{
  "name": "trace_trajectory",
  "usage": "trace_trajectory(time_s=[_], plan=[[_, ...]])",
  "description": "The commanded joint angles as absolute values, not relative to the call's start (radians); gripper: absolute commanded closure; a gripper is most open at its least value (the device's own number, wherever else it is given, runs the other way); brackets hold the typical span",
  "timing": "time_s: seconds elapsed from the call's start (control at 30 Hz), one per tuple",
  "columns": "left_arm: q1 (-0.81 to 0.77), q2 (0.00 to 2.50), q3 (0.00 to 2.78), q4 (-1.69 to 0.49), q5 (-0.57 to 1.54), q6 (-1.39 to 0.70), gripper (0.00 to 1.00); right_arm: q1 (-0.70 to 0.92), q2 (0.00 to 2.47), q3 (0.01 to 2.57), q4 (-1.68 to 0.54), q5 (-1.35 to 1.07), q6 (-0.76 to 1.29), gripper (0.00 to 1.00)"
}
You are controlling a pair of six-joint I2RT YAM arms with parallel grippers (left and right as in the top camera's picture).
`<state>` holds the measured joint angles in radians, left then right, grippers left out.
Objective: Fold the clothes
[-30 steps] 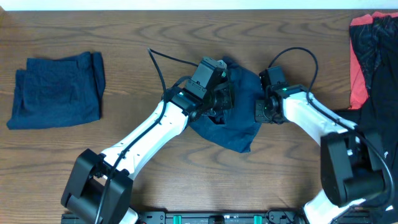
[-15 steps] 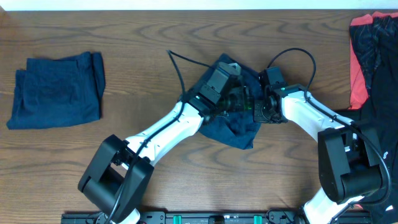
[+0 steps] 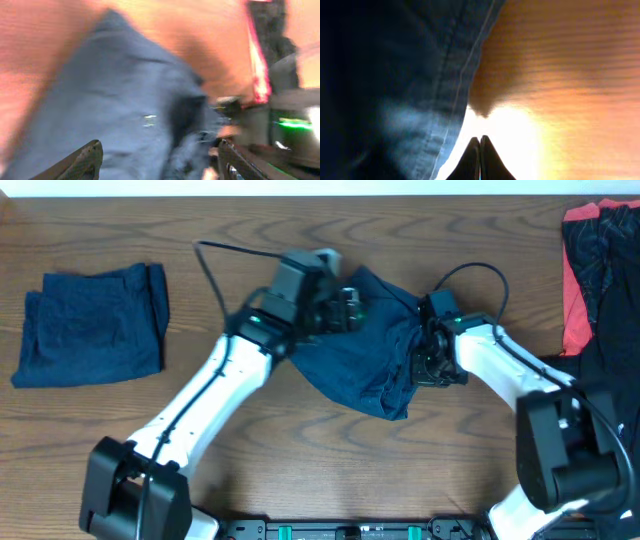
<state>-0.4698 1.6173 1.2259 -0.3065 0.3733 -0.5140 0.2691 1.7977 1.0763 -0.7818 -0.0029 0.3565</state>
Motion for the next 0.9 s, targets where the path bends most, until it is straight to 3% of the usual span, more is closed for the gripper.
trace_trajectory(time_s=[0.0,0.17,0.23,0.67,0.87], plan=[[-0.412,1.642,1.232,-0.394,0.347,-0.482,0.29,0.229,1.619,1.2,-0.82,-0.001,0.358,0.97],[-0.398,1.659,1.206,-0.46,0.347,-0.479,0.49,0.23,1.472,1.266,-0.775,-0.032,0.337,0.99],[-0.399,1.663,1.19,-0.467,0.347,-0.479,0.52,0.234,1.449,1.266,-0.741,-0.099,0.311,0.99],[-0.398,1.834,1.162,-0.464,0.346,-0.429,0.53,0.237,1.733,1.235,-0.786,-0.183,0.298,0.99],[-0.398,1.945,1.162,-0.545,0.347,-0.43,0.54,0.229,1.893,1.235,-0.805,0.007,0.332,0.99]])
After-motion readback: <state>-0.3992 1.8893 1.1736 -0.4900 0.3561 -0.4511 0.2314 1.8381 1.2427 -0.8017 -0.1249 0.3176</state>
